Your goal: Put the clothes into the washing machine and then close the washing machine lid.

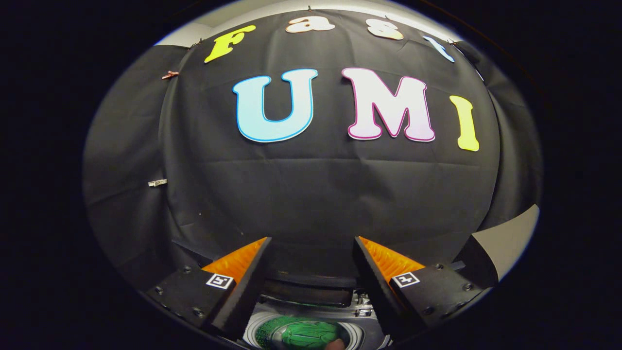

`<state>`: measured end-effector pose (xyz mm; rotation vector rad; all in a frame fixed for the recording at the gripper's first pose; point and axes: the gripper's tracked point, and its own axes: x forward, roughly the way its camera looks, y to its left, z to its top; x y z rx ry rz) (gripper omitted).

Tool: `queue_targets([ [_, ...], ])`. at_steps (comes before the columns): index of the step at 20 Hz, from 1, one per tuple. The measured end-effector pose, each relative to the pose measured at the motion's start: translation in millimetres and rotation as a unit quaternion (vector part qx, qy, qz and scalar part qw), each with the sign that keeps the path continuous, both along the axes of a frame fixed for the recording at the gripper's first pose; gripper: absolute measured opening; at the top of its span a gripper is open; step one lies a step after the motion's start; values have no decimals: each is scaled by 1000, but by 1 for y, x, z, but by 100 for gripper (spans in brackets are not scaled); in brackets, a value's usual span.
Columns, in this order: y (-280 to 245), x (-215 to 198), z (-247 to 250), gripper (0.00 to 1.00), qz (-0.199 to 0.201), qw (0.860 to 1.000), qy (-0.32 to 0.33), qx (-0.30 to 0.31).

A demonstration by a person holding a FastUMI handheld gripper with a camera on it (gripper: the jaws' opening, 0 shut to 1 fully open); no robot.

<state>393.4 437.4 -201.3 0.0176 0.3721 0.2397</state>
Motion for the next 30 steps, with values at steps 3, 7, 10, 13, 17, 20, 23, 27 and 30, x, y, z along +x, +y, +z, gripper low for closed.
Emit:
queue_targets([
  [3,-2,-13,-1,100,-2,1000,-7,0],
  [7,-3,-35,-3,100,-4,1000,-20,0],
  [10,-2,-49,-4,100,-1,1000,-28,-1],
  [13,-1,-62,-7,100,4,999,-33,2],
  [17,0,-81,-14,100,13,999,-34,7],
  [20,2,-99,-27,100,22,1000,-17,15],
  [23,7,-138,-70,100,44,998,50,9],
  [27,8,-174,-110,99,65,995,78,9],
  [30,0,-184,-115,100,59,995,76,11],
])
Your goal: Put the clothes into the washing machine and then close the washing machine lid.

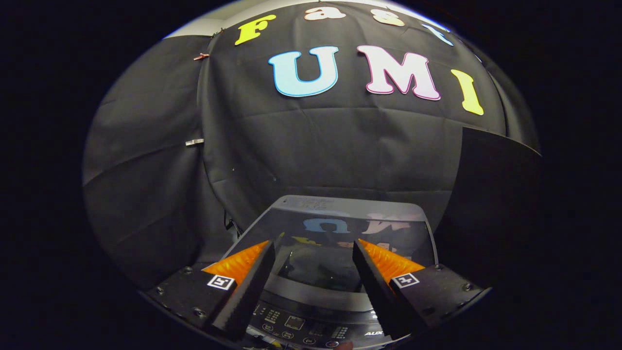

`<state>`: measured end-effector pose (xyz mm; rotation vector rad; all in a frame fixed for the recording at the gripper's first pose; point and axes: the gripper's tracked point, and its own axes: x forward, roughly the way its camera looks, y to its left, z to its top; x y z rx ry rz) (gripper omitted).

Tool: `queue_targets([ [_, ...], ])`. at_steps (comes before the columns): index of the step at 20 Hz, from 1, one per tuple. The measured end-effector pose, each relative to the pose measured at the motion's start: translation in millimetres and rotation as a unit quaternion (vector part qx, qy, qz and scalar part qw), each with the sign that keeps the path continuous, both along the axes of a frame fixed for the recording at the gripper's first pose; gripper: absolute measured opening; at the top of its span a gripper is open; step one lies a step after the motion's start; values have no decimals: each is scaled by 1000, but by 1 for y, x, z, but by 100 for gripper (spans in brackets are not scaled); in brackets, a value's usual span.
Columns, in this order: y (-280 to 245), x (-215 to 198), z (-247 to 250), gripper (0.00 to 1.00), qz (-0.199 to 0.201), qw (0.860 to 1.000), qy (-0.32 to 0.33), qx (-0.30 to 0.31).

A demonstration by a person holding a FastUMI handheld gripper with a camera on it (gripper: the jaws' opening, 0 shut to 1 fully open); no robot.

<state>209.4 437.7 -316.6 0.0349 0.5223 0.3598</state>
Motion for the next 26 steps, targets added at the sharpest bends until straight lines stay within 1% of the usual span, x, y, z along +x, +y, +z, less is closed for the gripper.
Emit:
queue_targets([
  [3,-10,-15,8,100,-4,1000,-1,1],
  [7,-25,-23,30,100,-11,999,-30,-7],
  [12,-37,-44,46,100,-14,999,-45,-15],
  [16,-56,-57,84,99,-22,997,-73,-5],
  [19,-68,-69,107,99,-30,996,-82,10],
  [22,-87,-82,131,99,-39,994,-99,3],
  [26,-106,-110,163,99,-40,993,-111,22],
])
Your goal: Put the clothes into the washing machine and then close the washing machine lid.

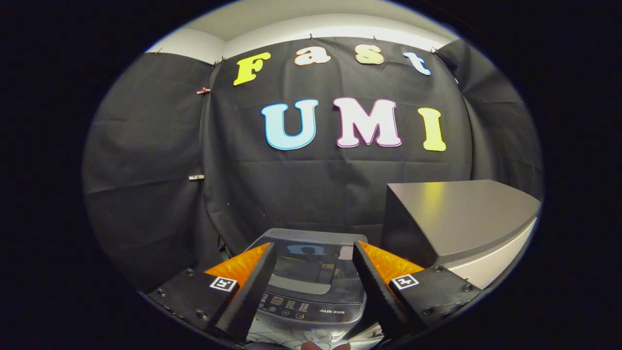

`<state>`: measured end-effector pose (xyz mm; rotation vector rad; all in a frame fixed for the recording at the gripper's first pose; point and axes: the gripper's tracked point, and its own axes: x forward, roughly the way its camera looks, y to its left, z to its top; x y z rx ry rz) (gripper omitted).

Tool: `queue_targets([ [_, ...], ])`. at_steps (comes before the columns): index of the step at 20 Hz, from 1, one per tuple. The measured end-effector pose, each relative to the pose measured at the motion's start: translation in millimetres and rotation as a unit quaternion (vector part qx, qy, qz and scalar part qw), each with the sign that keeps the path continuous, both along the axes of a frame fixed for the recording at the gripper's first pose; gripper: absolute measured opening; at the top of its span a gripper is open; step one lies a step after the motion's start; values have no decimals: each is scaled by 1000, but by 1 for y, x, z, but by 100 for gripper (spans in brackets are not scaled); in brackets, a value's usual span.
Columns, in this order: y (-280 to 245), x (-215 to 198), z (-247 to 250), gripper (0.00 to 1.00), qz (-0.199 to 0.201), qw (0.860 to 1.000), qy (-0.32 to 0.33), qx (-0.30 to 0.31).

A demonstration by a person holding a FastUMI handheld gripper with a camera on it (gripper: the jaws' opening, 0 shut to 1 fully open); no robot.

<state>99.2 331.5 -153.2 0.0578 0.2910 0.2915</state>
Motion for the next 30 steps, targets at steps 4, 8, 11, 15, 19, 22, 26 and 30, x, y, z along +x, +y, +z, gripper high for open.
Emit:
queue_targets([
  [4,-28,-22,25,99,-11,1000,-21,8],
  [8,-57,-36,40,99,-41,999,-27,23],
  [11,-73,-50,52,99,-49,998,-32,23],
  [15,-100,-66,81,99,-73,996,-53,17],
  [19,-121,-85,108,99,-92,992,-84,-7],
  [22,-122,-91,117,99,-84,992,-88,-25],
  [26,-112,-91,115,99,-67,994,-83,-26],
  [30,-112,-93,117,99,-69,994,-86,-19],
])
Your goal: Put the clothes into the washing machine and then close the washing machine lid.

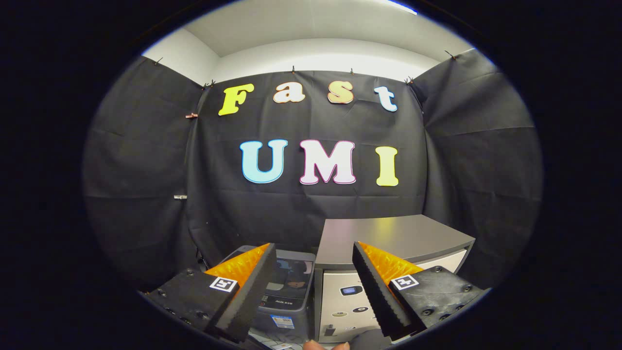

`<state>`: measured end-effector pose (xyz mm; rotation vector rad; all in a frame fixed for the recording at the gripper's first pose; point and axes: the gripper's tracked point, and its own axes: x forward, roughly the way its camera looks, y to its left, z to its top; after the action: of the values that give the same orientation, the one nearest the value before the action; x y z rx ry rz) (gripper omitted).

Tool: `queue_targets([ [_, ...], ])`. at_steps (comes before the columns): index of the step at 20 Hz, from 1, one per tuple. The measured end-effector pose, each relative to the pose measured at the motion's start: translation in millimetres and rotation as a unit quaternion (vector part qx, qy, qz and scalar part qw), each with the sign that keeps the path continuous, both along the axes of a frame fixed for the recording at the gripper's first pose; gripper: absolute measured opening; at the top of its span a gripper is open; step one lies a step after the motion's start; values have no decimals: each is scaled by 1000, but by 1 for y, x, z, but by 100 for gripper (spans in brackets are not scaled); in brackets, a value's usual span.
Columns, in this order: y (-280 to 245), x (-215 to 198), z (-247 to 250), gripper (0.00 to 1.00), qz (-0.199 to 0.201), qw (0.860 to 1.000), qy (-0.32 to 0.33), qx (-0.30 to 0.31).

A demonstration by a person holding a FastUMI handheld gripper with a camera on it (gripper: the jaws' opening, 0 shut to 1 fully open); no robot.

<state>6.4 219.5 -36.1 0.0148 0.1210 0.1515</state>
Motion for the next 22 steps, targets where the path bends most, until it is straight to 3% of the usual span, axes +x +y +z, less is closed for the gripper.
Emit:
queue_targets([
  [22,-10,-10,24,99,-4,1000,-24,20],
])
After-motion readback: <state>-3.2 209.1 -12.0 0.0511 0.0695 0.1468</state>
